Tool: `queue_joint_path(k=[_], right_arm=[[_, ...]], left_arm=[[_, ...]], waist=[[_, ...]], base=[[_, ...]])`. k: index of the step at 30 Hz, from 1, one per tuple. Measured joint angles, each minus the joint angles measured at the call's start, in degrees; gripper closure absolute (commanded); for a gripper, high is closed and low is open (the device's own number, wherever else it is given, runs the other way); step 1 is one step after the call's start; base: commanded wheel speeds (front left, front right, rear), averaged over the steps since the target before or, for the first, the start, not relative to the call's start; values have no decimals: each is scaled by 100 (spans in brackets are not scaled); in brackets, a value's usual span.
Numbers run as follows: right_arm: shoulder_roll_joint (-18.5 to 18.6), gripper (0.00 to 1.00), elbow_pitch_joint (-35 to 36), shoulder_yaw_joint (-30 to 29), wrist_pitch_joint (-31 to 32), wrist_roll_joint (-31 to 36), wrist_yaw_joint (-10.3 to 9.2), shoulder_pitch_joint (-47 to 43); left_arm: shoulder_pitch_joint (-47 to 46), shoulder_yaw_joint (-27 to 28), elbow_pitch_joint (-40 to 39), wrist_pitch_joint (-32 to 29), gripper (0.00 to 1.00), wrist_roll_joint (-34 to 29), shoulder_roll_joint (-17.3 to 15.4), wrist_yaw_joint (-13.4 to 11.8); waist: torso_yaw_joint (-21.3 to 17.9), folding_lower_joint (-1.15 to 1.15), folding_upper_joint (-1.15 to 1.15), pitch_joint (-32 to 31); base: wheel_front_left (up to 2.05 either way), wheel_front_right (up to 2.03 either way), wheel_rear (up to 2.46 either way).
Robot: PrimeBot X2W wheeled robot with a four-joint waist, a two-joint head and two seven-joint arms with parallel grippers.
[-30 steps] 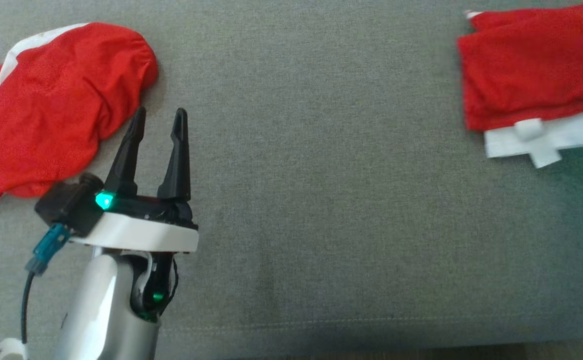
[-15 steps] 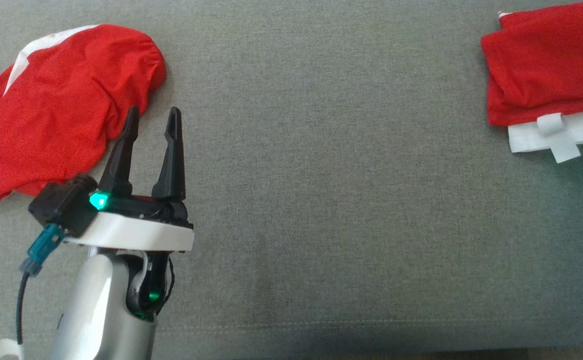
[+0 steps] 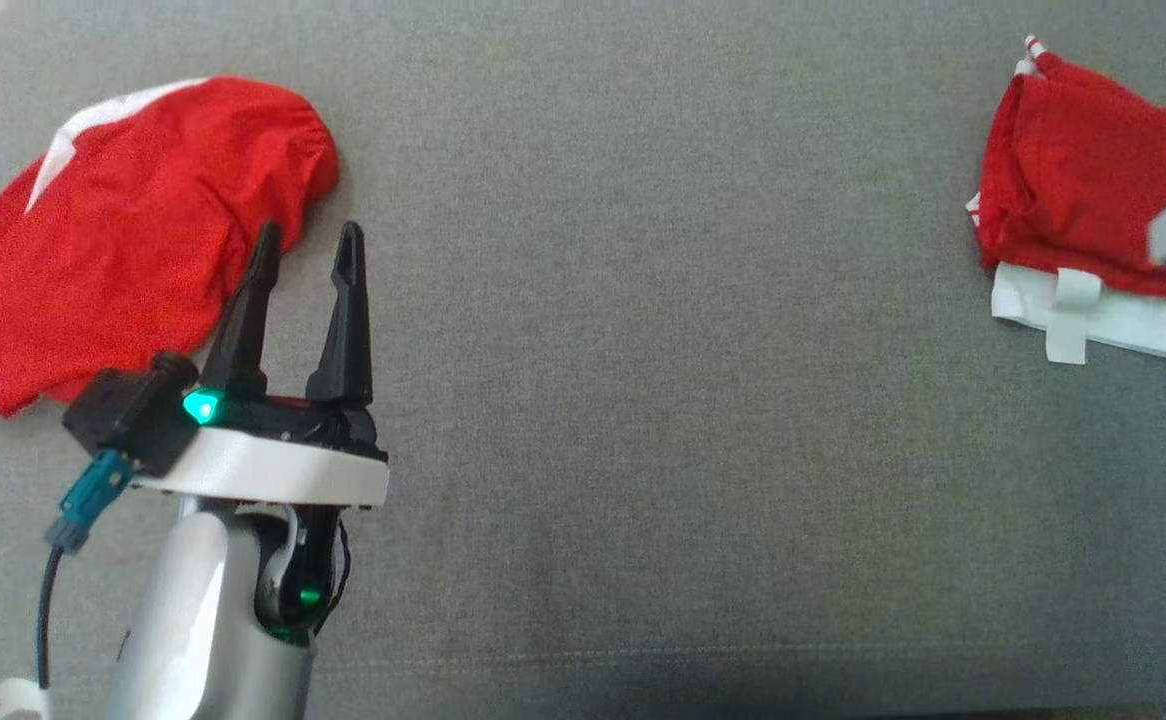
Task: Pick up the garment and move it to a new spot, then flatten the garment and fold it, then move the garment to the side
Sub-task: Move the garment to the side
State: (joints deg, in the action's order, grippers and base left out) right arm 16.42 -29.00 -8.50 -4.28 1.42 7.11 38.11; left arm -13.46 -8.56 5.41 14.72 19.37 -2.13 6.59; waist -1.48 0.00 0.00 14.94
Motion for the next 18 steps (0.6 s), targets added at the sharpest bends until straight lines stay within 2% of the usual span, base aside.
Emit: queue_joint_path(k=[5, 11, 18], right_arm=[[-436, 0, 323, 237, -152, -148, 0, -203], [-1102, 0, 577, 497, -310, -337, 0, -989], [-1300, 0, 853, 906, -488, -621, 0, -1872]], left_arm=[[59, -2, 10, 0, 0, 20, -1, -13], [282, -12, 18, 0, 0, 103, -2, -105], [567, -3, 11, 0, 0, 146, -3, -178]], waist=[[34, 0, 0, -226], [111, 0, 0, -578], [199, 0, 0, -959]], base=[[0, 0, 0], [0, 0, 0], [0, 0, 0]])
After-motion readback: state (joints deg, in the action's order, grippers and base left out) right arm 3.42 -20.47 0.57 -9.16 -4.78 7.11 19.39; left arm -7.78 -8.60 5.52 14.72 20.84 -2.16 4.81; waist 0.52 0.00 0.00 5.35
